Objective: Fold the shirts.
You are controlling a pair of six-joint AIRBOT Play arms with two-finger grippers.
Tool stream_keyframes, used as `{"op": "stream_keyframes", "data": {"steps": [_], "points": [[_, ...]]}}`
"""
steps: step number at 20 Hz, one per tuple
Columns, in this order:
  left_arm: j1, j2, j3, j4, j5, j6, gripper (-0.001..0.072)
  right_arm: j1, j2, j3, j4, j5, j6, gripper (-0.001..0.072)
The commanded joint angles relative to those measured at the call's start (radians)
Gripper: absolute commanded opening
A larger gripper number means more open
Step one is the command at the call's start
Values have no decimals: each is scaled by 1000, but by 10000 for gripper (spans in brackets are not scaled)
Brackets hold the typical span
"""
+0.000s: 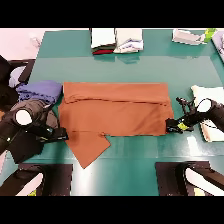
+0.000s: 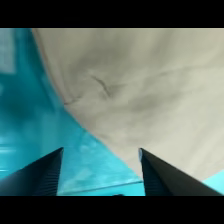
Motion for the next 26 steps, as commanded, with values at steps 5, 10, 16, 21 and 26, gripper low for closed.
{"op": "stream_keyframes", "data": {"steps": [5,10,16,21,26], "points": [[0,3,-99,-144,132,55,479,2,-1,0,-3,-15,25,19],[0,3,-99,-144,129,104,28,1,-1,2,-4,-2,25,19],[0,79,9,-6,-29,130,29,-5,104,3,-65,72,43,17],[0,277,37,11,-267,124,30,-75,332,2,-194,263,40,17],[0,241,164,3,-207,141,29,-137,435,39,-194,256,36,16]]}}
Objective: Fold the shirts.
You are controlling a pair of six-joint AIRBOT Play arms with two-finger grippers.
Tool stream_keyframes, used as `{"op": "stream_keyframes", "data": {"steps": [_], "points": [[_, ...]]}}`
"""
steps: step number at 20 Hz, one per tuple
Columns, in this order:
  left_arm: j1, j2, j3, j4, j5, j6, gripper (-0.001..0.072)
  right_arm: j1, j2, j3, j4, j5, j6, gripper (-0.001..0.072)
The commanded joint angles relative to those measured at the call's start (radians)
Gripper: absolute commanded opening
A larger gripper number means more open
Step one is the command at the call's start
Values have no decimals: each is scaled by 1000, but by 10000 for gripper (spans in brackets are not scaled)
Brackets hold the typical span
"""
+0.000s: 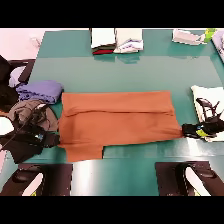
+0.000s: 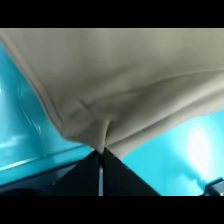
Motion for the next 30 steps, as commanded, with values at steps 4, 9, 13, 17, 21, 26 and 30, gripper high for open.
{"op": "stream_keyframes", "data": {"steps": [4,9,13,17,21,26,30], "points": [[0,-219,254,40,208,69,30,-23,-88,187,15,-53,-2,15],[0,-558,502,100,373,113,32,81,-405,436,14,-167,3,15],[0,-728,557,102,481,114,33,140,-655,640,14,-188,14,18],[0,-779,557,102,520,101,357,135,-802,775,96,-187,13,19],[0,-777,587,101,474,76,468,100,-852,843,169,-178,-15,425],[0,-766,629,73,378,77,33,-5,-799,713,169,-163,-52,571],[-1,-767,629,-38,397,82,32,-43,-813,577,175,-183,-52,585]]}}
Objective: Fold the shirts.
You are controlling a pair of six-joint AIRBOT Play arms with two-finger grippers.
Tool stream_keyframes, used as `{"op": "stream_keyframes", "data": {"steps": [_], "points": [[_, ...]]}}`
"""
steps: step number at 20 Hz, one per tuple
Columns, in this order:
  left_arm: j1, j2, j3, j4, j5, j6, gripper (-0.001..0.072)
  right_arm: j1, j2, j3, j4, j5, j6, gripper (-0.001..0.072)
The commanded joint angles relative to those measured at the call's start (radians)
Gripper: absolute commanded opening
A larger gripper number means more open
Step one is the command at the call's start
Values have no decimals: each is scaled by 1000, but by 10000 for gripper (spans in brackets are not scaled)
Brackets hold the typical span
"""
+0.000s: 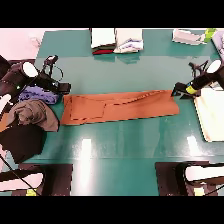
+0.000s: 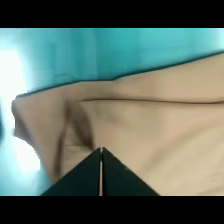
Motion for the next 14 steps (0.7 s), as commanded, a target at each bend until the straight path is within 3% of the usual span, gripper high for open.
{"op": "stream_keyframes", "data": {"steps": [1,4,6,8,9,10,14], "points": [[-1,1,5,-80,0,5,32,-26,-11,-101,35,-27,-6,584],[-1,1,5,-84,-4,6,32,-3,-11,-133,82,-75,-15,572],[-3,1,5,-95,-3,6,32,24,-10,-132,80,-78,-16,484],[-32,1,5,-90,2,6,31,43,-10,-132,72,-84,-17,262],[-52,1,5,-90,13,6,31,56,-10,-132,58,-80,-17,82],[-77,1,5,-90,27,0,31,63,-7,-132,35,-72,-18,19],[-194,-19,6,-90,98,-51,31,71,97,-132,-4,2,-18,15]]}}
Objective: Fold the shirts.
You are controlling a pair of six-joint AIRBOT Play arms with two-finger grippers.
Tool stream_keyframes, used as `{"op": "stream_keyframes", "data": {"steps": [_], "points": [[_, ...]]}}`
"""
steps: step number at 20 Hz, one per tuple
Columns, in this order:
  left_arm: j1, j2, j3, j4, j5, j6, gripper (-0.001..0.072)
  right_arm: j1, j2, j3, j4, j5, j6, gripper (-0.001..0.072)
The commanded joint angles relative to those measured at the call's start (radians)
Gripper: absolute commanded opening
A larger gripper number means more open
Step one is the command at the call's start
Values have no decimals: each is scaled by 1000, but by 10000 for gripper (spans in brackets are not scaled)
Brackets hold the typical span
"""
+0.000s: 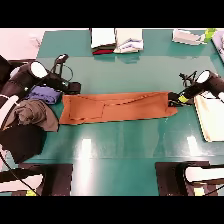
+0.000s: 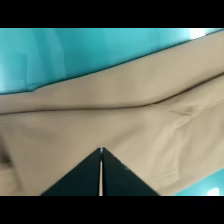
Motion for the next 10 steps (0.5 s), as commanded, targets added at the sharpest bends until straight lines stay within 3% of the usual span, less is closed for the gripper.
{"op": "stream_keyframes", "data": {"steps": [1,6,10], "points": [[-107,-29,5,-5,72,-41,31,10,112,1,-18,58,0,15],[-291,-199,151,-55,105,-41,30,77,344,91,32,190,10,14],[-408,-345,265,-99,104,-40,31,198,427,242,45,202,81,14]]}}
